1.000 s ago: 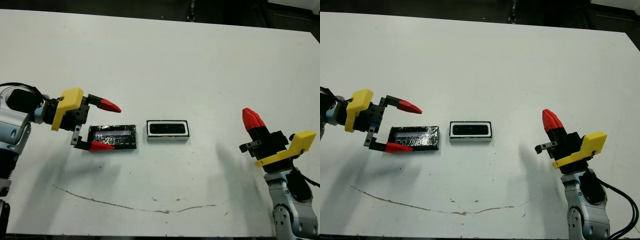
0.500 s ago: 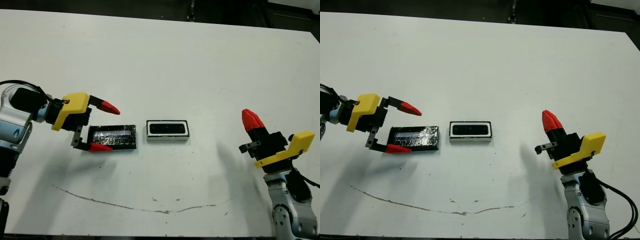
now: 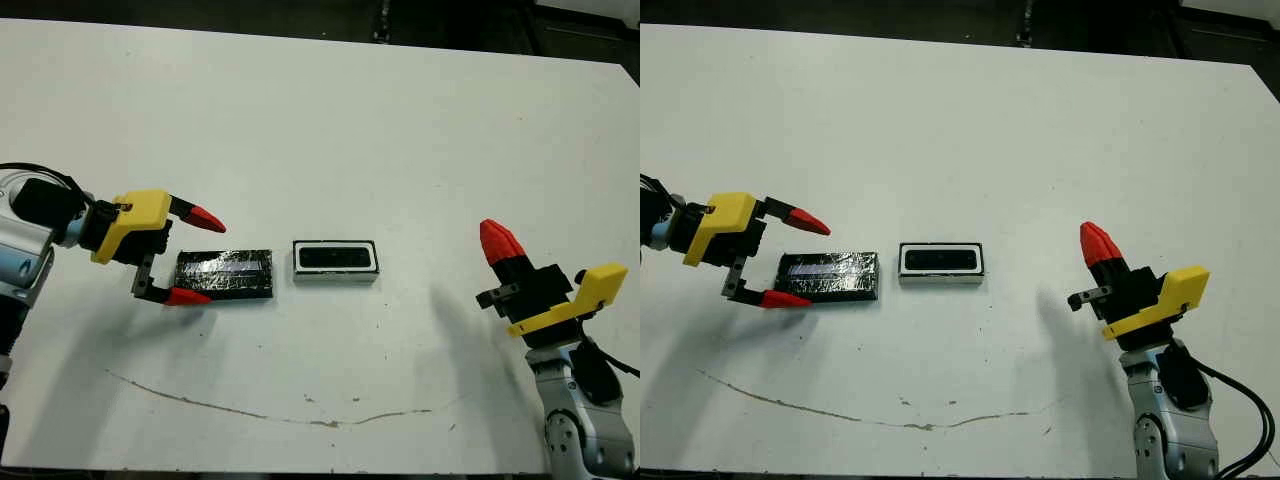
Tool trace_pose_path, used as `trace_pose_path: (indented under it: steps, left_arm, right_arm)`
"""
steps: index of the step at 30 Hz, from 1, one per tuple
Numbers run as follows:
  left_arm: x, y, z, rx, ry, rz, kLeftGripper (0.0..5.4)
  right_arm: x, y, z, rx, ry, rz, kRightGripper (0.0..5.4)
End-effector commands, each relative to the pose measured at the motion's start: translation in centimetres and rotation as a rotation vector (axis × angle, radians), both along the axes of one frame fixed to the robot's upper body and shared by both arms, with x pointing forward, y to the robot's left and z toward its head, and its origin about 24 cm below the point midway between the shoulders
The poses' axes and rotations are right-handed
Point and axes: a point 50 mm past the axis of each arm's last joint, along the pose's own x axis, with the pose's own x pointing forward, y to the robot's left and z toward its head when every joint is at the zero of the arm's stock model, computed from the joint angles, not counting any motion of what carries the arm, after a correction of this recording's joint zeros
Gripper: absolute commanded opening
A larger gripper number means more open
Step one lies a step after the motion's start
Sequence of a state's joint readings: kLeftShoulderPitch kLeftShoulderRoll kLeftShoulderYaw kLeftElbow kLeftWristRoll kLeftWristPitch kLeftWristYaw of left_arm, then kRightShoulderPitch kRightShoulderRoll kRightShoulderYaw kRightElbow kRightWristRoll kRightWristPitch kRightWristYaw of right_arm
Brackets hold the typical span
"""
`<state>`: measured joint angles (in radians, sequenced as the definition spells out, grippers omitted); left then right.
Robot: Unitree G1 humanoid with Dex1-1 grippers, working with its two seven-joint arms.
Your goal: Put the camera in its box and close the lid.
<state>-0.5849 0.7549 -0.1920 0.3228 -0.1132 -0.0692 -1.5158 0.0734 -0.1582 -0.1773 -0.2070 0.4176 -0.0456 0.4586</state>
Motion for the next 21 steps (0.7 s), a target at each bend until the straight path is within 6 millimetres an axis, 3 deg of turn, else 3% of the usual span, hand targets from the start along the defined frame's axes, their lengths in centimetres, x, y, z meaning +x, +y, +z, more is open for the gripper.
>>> trace_pose_path:
  steps: [1,13,21]
  left_arm:
    - [-0.22,0.8,-0.73,0.043,0.037,0.027,5.4]
    - [-0.23,1.21,-0.89,0.017,0.214,0.142,5.4]
    - [-0.36,1.12,-0.92,0.03,0.211,0.169,4.46]
  right_arm:
    - [-0.19,-0.46,-0.3,-0.015,0.025,-0.008,0.0]
    - [-0.17,-0.46,-0.31,0.0,0.04,0.004,0.0]
    - [-0.19,-0.49,-0.24,-0.013,0.038,-0.002,0.0]
